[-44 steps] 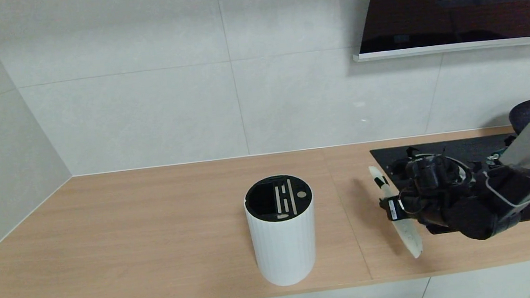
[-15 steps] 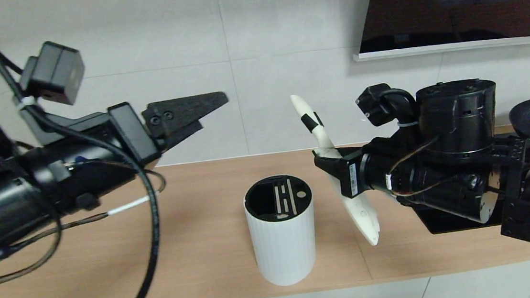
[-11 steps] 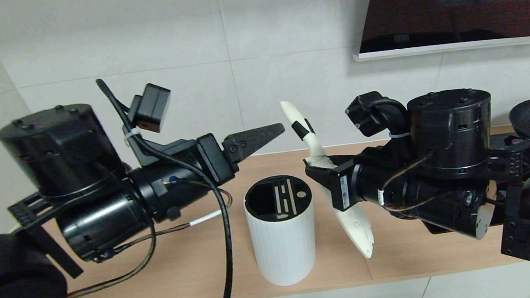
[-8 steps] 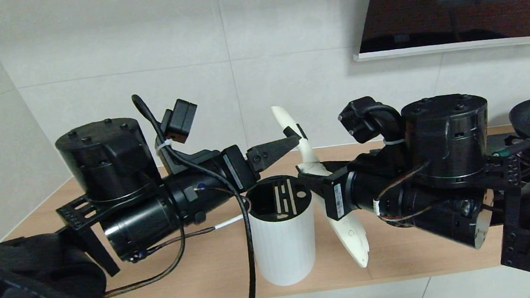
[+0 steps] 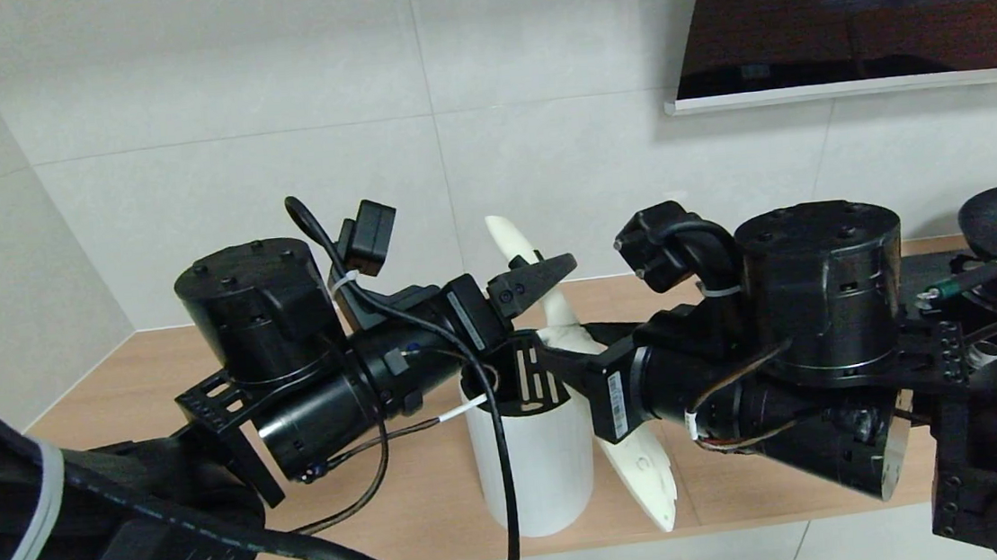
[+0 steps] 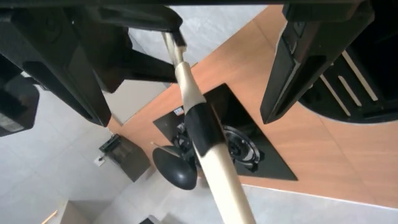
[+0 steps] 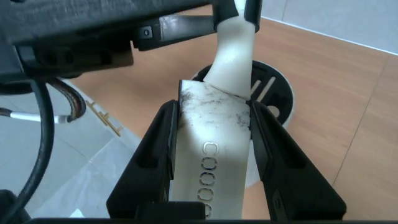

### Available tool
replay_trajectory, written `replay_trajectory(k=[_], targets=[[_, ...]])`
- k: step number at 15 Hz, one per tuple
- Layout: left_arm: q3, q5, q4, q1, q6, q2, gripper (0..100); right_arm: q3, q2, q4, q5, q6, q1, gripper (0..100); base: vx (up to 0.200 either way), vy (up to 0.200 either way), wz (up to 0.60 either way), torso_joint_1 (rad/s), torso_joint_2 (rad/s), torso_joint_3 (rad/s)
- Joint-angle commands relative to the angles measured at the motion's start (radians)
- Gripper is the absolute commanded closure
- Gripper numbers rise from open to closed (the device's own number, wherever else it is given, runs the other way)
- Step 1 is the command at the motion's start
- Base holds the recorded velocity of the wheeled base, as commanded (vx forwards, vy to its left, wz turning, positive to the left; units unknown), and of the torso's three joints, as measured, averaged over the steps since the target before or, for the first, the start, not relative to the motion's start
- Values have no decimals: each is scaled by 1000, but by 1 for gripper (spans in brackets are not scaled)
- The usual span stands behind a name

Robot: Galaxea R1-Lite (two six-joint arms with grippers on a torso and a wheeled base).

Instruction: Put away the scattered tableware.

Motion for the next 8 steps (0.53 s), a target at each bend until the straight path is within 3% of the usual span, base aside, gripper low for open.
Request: replay_trajectory(k=[1, 7, 8], targets=[[-2, 0, 0, 0, 1, 4, 0, 9, 3, -1, -1, -1, 11, 100, 0, 0, 0, 0, 0, 0], [-4, 9, -25, 8, 1, 14, 0, 32, 0, -1, 5, -4, 36, 100, 0, 0, 0, 0, 0, 0], [-5, 11, -25, 9, 1, 17, 100, 32, -1, -1, 5, -4, 37, 100, 0, 0, 0, 0, 0, 0]])
